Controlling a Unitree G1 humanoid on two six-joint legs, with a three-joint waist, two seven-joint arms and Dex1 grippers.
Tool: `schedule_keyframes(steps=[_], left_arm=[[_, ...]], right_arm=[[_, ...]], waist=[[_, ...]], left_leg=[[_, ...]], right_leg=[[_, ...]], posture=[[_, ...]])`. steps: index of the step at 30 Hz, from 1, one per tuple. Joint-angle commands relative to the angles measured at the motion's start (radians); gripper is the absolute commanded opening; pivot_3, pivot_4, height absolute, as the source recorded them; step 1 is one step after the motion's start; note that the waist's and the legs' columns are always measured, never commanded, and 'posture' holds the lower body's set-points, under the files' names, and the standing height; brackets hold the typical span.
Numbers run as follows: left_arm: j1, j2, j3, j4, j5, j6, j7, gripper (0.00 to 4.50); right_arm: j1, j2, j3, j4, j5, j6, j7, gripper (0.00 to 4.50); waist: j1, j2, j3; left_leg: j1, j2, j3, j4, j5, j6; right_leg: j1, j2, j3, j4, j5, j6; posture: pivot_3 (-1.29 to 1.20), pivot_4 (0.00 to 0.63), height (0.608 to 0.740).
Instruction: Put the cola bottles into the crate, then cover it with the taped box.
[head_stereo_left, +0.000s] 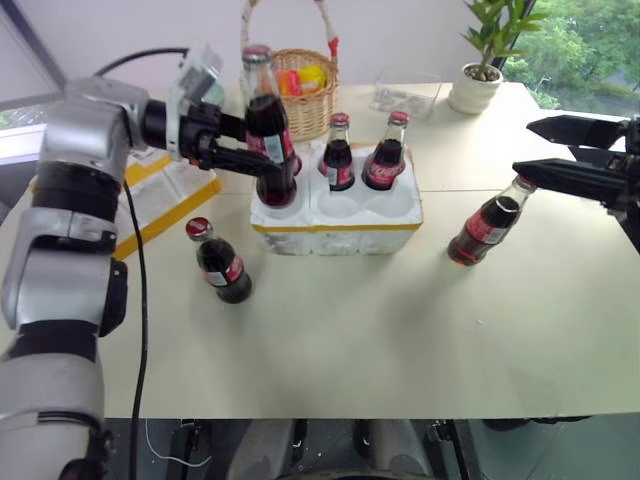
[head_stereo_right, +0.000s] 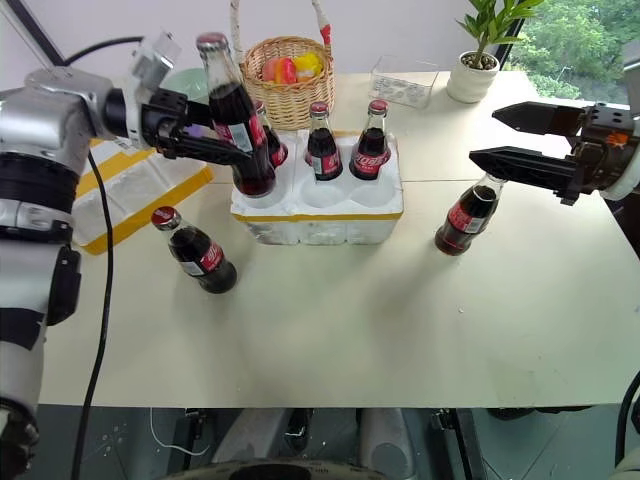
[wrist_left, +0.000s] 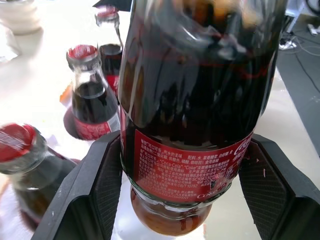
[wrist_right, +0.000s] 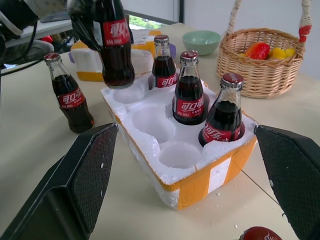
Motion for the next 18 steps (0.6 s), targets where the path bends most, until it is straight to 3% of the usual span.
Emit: schedule_keyframes(steps=[1,6,18], left_arm=[[-0.023,-0.011,0.066,0.035,0.011,-0.073,0.013,2.74],[-0.015,-0.056,0.082,0.09,0.041,-0.134,0.034,2.74],[0.058,-0.064,0.109,0.073,0.076,-0.171,0.034,2.74]], right_arm=[[-0.023,-0.04,-0.032,-0.036,0.035,0.012,0.013,4.5],[-0.027,-0.058,-0.037,-0.034,0.043,0.023,0.009,4.5],[-0.005,-0.068,-0.048,-0.042,0.054,0.032,-0.007,4.5]], waist=[[-0.002,0.0,0.0],[0.0,-0.001,0.001],[0.0,-0.001,0.001]], left_leg=[[0.0,0.0,0.0,0.0,0.0,0.0],[0.0,0.0,0.0,0.0,-0.001,0.001],[0.0,0.0,0.0,0.0,-0.001,0.001]], right_leg=[[0.0,0.0,0.0,0.0,0.0,0.0],[0.0,0.0,0.0,0.0,0.0,0.0],[0.0,0.0,0.0,0.0,0.0,0.0]], posture=[[0.0,0.15,0.738],[0.0,0.15,0.738],[0.0,0.15,0.738]])
